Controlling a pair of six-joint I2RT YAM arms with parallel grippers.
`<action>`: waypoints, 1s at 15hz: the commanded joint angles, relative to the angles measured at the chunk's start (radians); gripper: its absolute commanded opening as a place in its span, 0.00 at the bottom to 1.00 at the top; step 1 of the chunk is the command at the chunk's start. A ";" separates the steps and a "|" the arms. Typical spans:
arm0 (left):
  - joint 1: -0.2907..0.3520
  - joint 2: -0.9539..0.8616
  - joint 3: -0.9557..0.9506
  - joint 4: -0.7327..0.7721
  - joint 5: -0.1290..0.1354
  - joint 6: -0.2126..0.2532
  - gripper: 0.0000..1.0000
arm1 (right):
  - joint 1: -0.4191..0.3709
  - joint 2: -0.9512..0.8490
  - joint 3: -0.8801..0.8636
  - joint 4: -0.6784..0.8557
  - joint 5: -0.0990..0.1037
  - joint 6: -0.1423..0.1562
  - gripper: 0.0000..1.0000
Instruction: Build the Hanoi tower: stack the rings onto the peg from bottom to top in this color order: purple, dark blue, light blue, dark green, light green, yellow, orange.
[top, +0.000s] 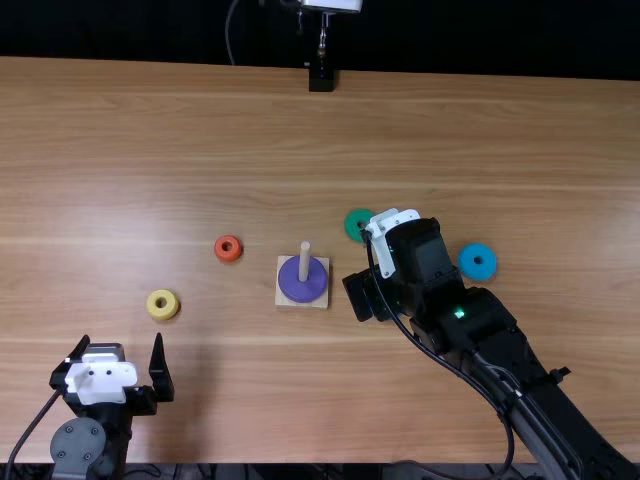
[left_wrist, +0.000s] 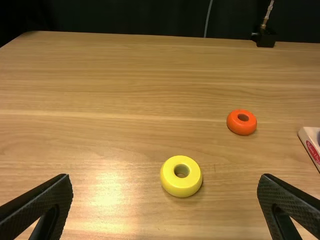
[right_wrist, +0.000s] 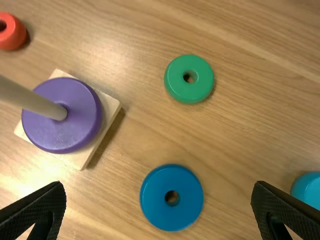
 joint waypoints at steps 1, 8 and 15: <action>0.000 -0.012 -0.105 -0.084 -0.008 0.001 1.00 | -0.020 -0.010 0.015 0.000 0.012 0.119 1.00; 0.000 -0.012 -0.105 -0.084 -0.008 0.001 1.00 | -0.073 0.198 0.018 -0.004 0.009 0.174 1.00; 0.000 -0.012 -0.105 -0.084 -0.008 0.001 1.00 | -0.073 0.286 0.038 -0.115 0.007 0.179 1.00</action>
